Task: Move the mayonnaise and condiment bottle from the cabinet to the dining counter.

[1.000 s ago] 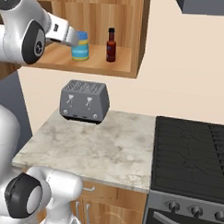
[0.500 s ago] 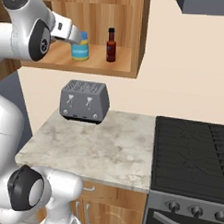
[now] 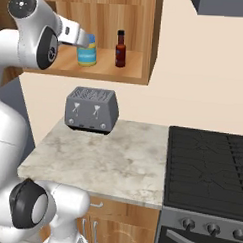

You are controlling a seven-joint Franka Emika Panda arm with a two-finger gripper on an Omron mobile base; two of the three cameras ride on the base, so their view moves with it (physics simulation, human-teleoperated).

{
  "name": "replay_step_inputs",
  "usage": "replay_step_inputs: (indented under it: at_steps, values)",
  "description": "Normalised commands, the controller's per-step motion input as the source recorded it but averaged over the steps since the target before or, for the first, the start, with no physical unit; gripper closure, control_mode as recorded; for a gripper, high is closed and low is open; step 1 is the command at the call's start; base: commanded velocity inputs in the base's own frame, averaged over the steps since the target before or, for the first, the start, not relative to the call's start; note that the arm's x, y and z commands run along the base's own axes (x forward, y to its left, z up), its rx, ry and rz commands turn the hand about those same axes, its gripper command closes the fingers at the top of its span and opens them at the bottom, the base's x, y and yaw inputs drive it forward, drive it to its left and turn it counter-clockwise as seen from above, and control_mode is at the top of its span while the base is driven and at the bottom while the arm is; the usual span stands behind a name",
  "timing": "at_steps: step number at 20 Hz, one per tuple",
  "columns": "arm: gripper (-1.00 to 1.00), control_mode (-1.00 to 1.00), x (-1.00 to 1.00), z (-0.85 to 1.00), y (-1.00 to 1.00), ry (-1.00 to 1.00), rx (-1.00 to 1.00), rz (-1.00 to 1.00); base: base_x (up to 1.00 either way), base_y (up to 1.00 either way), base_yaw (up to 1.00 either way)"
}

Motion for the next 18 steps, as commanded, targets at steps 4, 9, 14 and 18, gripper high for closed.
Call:
replay_step_inputs:
  at_steps: [4, 9, 14, 18]
  values:
    - [-1.00, -1.00, 0.16, 0.00, 0.00, 0.00, 0.00, 0.00, 0.00, 0.00, 0.00]
    - [-1.00, -1.00, 0.20, 0.00, 0.00, 0.00, 0.00, 0.00, 0.00, 0.00, 0.00]
    - [-1.00, -1.00, 0.24, -0.02, 0.00, 0.00, 0.00, 0.00, 0.00, 0.00, 0.00]
    - [-1.00, -1.00, 0.19, -0.06, 0.00, 0.00, -0.01, 0.00, 0.00, 0.00, 0.00]
